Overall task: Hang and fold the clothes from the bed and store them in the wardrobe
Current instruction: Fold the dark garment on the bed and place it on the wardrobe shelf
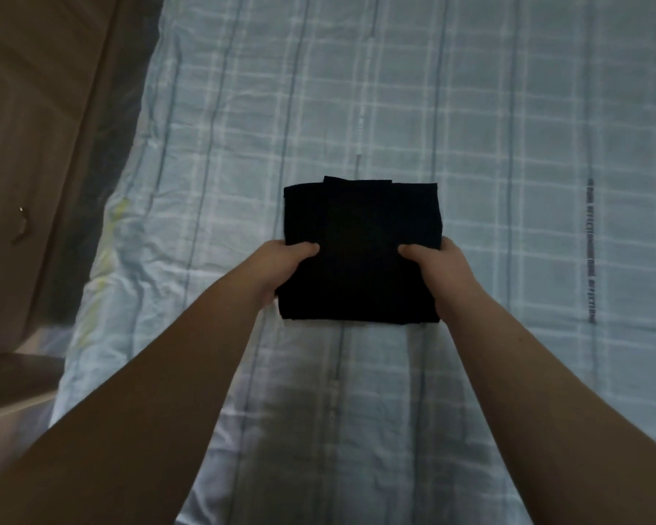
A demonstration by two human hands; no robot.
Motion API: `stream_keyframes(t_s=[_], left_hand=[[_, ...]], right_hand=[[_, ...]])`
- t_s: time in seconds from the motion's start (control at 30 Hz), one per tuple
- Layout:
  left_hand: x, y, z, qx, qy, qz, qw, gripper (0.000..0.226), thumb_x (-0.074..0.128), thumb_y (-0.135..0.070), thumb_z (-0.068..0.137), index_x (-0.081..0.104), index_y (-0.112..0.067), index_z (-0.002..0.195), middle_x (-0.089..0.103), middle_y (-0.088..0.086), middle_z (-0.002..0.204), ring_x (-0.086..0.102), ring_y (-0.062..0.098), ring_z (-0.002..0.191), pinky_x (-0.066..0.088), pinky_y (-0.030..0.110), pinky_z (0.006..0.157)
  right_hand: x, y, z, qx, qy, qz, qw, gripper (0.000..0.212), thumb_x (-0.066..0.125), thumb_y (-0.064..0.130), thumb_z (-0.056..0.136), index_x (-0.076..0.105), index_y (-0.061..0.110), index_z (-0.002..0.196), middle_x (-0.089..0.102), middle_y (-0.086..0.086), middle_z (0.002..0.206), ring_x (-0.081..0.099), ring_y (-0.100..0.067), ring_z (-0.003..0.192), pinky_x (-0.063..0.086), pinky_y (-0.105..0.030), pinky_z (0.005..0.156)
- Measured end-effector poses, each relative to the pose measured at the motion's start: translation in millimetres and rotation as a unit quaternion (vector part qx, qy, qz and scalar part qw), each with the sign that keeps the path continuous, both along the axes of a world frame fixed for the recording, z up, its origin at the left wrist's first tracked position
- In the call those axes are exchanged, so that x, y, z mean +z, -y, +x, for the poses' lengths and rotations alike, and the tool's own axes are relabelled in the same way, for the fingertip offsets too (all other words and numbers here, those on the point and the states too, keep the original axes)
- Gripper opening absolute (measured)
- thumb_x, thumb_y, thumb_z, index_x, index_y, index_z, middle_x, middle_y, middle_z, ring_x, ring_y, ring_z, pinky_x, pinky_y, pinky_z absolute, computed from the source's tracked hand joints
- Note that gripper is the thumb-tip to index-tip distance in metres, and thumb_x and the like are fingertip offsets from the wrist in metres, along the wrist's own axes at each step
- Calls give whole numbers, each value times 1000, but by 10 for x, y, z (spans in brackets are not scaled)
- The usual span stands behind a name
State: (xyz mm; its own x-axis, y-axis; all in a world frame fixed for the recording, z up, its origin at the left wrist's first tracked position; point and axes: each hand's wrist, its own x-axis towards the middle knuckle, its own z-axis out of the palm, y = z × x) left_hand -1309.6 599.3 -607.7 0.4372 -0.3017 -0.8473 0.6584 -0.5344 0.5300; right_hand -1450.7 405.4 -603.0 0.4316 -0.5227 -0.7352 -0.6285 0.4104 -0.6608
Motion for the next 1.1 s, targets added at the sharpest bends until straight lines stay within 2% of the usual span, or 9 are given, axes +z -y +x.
stream_keyframes(t_s=[0.1,0.2,0.27,0.4,0.57,0.73,0.9,1.0,1.1], left_hand=[[90,-201,-259,11,52,11,998,38,67,-34,91,62,-14,122,71,5,110,70,19,94,57,25,69],[362,-471,-511,40,63,-5,997,44,65,-37,92,60,-15,130,71,5,114,70,22,99,60,36,82],[669,-712,-627,68,39,-39,996,38,65,-32,94,61,-19,129,71,4,115,71,22,101,59,38,86],[1351,-1318,-852,105,21,-105,989,30,63,-23,97,61,-23,126,71,3,121,70,20,109,55,38,93],[2135,-2237,-1124,157,114,-104,975,37,65,-22,95,57,-18,132,70,3,124,67,22,113,50,45,103],[2927,-3337,-1516,233,230,-103,939,42,65,-15,95,54,-16,135,67,5,129,64,23,119,49,42,103],[3604,-4615,-2260,324,343,-76,878,31,62,-18,97,59,-22,128,70,-1,122,67,18,112,55,37,96],[3886,-5461,-2790,379,373,-57,845,35,61,-23,99,56,-22,134,69,-2,124,68,16,110,56,37,96],[4141,-6256,-3356,435,400,-26,806,28,62,-24,98,59,-29,126,71,-5,120,69,15,108,55,39,96]], right_hand=[[111,-223,-223,-4,42,16,999,40,68,14,91,55,22,127,66,-1,121,67,-24,107,57,-49,92],[342,-434,-458,-18,67,93,993,47,67,10,92,53,25,134,65,-2,129,66,-26,113,56,-52,94],[588,-556,-564,-8,71,154,985,44,66,11,93,54,30,131,65,-2,129,65,-27,113,56,-54,92],[1146,-897,-648,72,73,227,969,37,63,16,96,56,31,129,66,-6,130,66,-31,112,57,-53,90],[1860,-1561,-552,150,126,231,953,40,58,19,99,54,26,137,66,-5,132,65,-27,117,53,-48,97],[2514,-2564,-494,252,195,184,930,43,59,21,99,49,28,140,63,1,136,64,-23,120,53,-53,99],[3129,-3928,-591,334,261,169,890,41,62,17,97,53,28,135,68,5,128,69,-16,111,58,-39,86],[3415,-4859,-762,373,283,168,867,43,65,13,95,55,26,135,69,2,127,69,-17,110,57,-40,88],[3682,-5786,-988,424,307,163,837,42,67,14,95,57,29,133,70,2,126,69,-18,113,56,-43,92]])
